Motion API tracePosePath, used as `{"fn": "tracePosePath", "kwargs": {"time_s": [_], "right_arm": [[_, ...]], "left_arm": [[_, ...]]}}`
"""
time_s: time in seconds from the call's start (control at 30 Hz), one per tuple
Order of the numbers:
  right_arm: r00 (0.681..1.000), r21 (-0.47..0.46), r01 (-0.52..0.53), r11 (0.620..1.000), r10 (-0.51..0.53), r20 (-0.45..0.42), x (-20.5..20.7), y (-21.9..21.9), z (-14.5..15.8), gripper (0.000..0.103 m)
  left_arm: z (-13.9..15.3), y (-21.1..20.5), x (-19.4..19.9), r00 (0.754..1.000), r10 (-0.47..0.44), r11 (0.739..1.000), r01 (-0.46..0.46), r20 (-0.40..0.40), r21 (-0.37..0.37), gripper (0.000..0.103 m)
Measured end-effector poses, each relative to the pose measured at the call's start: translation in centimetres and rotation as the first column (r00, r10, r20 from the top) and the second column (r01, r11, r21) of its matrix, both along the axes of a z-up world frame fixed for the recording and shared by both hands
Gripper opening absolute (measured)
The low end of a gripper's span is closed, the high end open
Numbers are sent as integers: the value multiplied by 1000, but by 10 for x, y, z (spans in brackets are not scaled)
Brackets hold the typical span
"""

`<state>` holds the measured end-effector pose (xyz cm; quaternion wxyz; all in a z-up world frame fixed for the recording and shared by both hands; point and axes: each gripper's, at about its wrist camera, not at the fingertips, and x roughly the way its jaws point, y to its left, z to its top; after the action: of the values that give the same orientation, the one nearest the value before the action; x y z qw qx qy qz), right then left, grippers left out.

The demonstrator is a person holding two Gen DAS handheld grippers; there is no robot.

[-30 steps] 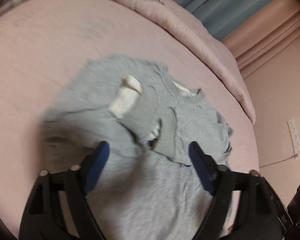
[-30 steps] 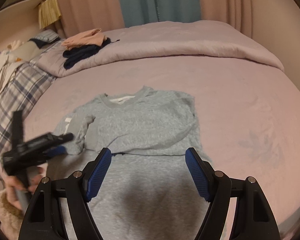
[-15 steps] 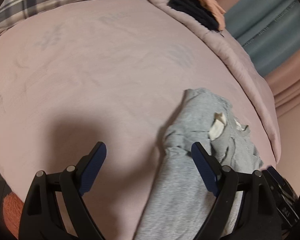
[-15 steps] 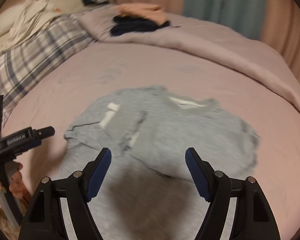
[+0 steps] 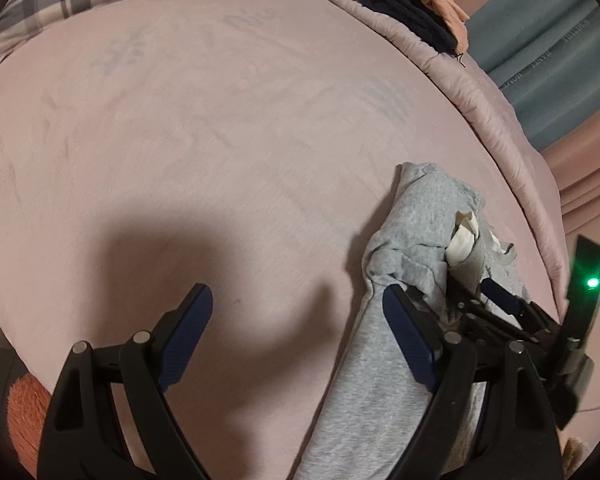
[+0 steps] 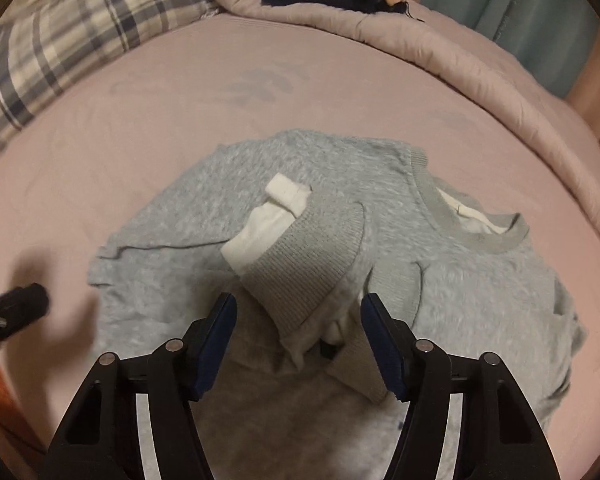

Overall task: Fold small clothes
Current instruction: 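Grasp the folded sleeve and shirt side with the right tool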

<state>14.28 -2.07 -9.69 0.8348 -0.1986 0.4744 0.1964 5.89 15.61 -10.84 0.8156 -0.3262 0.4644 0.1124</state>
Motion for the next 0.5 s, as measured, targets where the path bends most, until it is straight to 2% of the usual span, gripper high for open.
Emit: {"fn": "tracePosePath", "kwargs": {"time_s": [0.23, 0.3, 0.33, 0.4, 0.5], "right_arm": [[996, -93, -25, 995, 33, 83, -8, 17, -15, 64], [993, -115, -23, 993, 36, 116, -10, 21, -20, 51], [992, -117, -21, 993, 36, 124, -12, 22, -21, 48], [989, -98, -9, 995, 24, 146, -13, 19, -18, 32], [994, -2, 11, 1000, -11, 113, -6, 4, -4, 27]], "left_arm": [[1, 3, -5, 1000, 16, 1000, -16, -9, 5, 87], [1, 3, -6, 1000, 16, 1000, -16, -9, 3, 87], [1, 3, -7, 1000, 12, 1000, -12, -9, 4, 87], [1, 4, -7, 1000, 11, 1000, -11, -7, 6, 87], [1, 5, -8, 1000, 16, 1000, -16, -7, 3, 87]]}}
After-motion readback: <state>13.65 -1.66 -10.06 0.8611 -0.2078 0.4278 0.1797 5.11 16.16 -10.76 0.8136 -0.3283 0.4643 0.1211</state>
